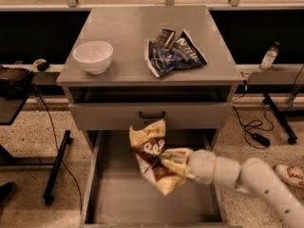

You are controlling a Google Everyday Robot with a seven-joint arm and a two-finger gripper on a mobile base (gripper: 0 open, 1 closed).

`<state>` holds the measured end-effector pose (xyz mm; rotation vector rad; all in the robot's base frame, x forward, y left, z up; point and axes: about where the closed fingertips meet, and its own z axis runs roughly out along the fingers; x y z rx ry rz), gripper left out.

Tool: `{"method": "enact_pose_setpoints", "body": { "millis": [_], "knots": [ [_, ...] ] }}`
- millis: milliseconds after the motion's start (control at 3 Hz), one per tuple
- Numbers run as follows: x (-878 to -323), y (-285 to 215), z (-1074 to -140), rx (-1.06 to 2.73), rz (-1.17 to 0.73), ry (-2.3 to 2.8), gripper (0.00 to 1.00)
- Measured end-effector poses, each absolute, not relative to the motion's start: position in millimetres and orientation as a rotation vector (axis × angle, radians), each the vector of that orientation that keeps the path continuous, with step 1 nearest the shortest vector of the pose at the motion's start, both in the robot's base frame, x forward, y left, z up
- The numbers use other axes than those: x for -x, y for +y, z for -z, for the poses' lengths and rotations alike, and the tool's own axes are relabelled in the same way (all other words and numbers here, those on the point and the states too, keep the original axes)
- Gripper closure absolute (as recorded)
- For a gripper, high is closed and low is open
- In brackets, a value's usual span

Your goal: Pick brown chip bag from middle drawer and place on counter

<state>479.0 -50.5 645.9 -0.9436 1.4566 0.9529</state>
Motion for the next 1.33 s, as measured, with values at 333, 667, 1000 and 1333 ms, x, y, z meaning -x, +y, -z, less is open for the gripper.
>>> {"method": "enact_pose_setpoints", "body": {
  "millis": [333,667,1000,1333],
  "knots": [
    [-506.1,-83.0,-719.8,1.093,-0.874,1.393,1.0],
    [-522.9,-104.1,-787.5,1.24,-0.819,1.344,1.0],
    [-532.1,-121.1,-851.6,1.347,-0.788,1.284,1.0],
    [-539.9,-143.9,-874.4,1.331,-0.754,1.263,1.0]
  ]
}}
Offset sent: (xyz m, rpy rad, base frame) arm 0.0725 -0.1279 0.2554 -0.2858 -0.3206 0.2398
